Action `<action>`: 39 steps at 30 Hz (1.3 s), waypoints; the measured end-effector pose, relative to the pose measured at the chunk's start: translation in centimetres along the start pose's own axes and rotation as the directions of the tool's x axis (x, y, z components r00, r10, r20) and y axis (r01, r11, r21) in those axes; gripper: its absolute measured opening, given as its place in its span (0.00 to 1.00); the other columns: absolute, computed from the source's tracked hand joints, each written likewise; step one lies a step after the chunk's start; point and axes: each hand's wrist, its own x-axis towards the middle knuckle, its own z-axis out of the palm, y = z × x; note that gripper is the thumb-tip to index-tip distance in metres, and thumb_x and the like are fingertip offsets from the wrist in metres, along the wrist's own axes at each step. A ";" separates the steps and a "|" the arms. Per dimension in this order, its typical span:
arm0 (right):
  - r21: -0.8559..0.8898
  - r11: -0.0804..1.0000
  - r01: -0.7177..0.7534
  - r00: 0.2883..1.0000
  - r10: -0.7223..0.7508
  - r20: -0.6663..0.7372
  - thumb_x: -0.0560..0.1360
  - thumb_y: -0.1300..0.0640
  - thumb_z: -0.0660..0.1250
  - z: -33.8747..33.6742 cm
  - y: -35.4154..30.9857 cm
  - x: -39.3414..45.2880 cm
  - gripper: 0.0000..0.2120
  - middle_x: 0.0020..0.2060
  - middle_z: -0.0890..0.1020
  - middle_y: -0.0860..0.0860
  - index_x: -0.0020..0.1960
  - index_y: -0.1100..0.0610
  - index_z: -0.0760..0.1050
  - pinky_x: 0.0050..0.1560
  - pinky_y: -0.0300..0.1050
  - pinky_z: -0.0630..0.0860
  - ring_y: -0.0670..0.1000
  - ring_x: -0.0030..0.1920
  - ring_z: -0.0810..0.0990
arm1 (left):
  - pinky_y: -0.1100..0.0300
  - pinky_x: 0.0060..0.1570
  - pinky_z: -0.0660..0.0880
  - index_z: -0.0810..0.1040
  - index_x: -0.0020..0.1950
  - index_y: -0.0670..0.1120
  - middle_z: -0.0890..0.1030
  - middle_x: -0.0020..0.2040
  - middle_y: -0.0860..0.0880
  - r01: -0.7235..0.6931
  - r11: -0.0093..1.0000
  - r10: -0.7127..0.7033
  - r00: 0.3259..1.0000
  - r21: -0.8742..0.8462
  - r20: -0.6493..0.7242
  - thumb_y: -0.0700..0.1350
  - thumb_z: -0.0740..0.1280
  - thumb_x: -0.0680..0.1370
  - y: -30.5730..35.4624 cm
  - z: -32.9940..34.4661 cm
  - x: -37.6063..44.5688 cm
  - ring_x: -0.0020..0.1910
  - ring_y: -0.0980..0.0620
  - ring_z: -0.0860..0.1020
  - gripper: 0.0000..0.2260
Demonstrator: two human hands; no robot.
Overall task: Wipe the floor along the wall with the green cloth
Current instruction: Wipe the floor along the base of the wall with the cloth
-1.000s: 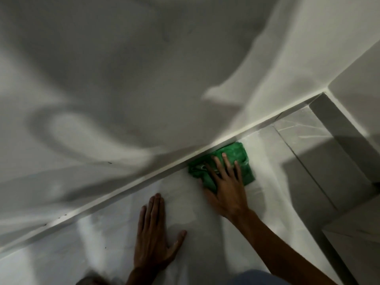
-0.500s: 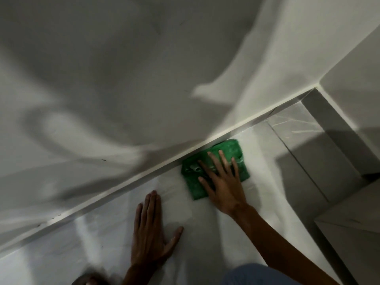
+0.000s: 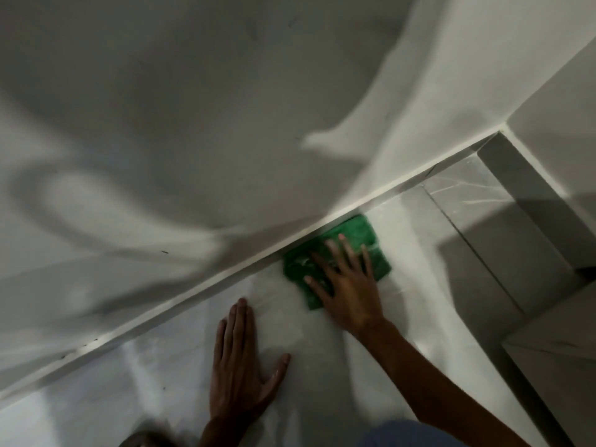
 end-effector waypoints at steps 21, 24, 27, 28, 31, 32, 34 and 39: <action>0.276 0.919 -0.282 0.941 0.321 -0.106 0.86 0.46 0.57 -0.1 -4.2 1.2 0.24 0.80 0.76 0.59 0.73 0.57 0.81 0.83 0.74 0.59 0.65 0.85 0.66 | 0.47 0.92 0.48 0.53 0.92 0.40 0.54 0.93 0.43 0.016 1.000 -0.016 1.000 -0.001 0.016 0.74 0.60 0.82 0.1 0.2 -0.1 0.93 0.44 0.54 0.50; 0.307 0.934 -0.183 0.961 0.236 -0.147 0.86 0.48 0.64 0.4 -5.9 0.7 0.19 0.77 0.79 0.60 0.70 0.56 0.84 0.83 0.75 0.59 0.64 0.83 0.69 | 0.45 0.91 0.51 0.54 0.91 0.39 0.54 0.93 0.43 0.004 1.000 -0.004 1.000 -0.013 0.003 0.74 0.60 0.82 0.0 0.3 -0.1 0.93 0.43 0.54 0.51; 0.369 0.925 -0.086 0.981 0.143 -0.129 0.85 0.51 0.70 1.2 -8.2 -0.3 0.15 0.74 0.81 0.58 0.69 0.54 0.85 0.84 0.73 0.58 0.62 0.82 0.72 | 0.46 0.92 0.50 0.53 0.91 0.39 0.54 0.93 0.43 0.019 1.000 -0.019 1.000 -0.001 0.012 0.73 0.61 0.82 -0.1 0.5 -0.1 0.93 0.44 0.54 0.51; 0.390 0.919 -0.057 0.987 0.110 -0.117 0.85 0.52 0.70 1.4 -8.9 -0.5 0.15 0.74 0.81 0.57 0.69 0.54 0.85 0.85 0.71 0.57 0.62 0.81 0.72 | 0.47 0.92 0.49 0.53 0.92 0.39 0.54 0.93 0.43 0.031 0.999 -0.031 0.999 -0.009 0.020 0.73 0.62 0.81 -0.1 0.4 -0.1 0.93 0.45 0.53 0.51; 0.379 0.924 0.048 0.997 -0.021 -0.075 0.86 0.51 0.67 0.5 -8.7 -1.2 0.15 0.73 0.83 0.55 0.68 0.55 0.85 0.84 0.70 0.59 0.60 0.80 0.74 | 0.52 0.91 0.45 0.52 0.92 0.40 0.55 0.93 0.42 0.056 0.996 -0.051 0.996 -0.066 0.074 0.75 0.57 0.82 0.0 -0.4 0.0 0.92 0.45 0.54 0.50; 0.381 0.923 0.056 0.998 -0.056 -0.013 0.86 0.50 0.66 -0.3 -8.3 -1.4 0.16 0.72 0.83 0.55 0.68 0.55 0.85 0.85 0.70 0.59 0.59 0.80 0.75 | 0.54 0.91 0.45 0.52 0.92 0.42 0.55 0.92 0.43 0.083 0.992 -0.073 0.992 -0.095 0.099 0.77 0.54 0.81 0.1 -1.0 0.0 0.91 0.45 0.56 0.51; 0.430 0.903 -0.006 0.980 -0.080 0.181 0.89 0.50 0.64 -2.2 -7.6 -1.8 0.17 0.72 0.84 0.56 0.70 0.57 0.83 0.86 0.66 0.57 0.57 0.80 0.75 | 0.53 0.90 0.51 0.47 0.92 0.48 0.55 0.92 0.45 0.201 0.967 -0.170 0.967 -0.155 0.190 0.81 0.55 0.77 0.6 -2.9 0.1 0.91 0.44 0.58 0.53; 0.694 0.454 -0.558 0.797 0.060 0.601 0.90 0.47 0.59 -9.7 -5.2 -4.8 0.20 0.71 0.83 0.58 0.75 0.57 0.77 0.78 0.57 0.75 0.58 0.70 0.82 | 0.46 0.90 0.58 0.41 0.91 0.53 0.48 0.93 0.51 0.279 0.948 -0.209 0.908 -0.152 0.364 0.83 0.47 0.75 2.5 -10.7 1.8 0.92 0.47 0.57 0.53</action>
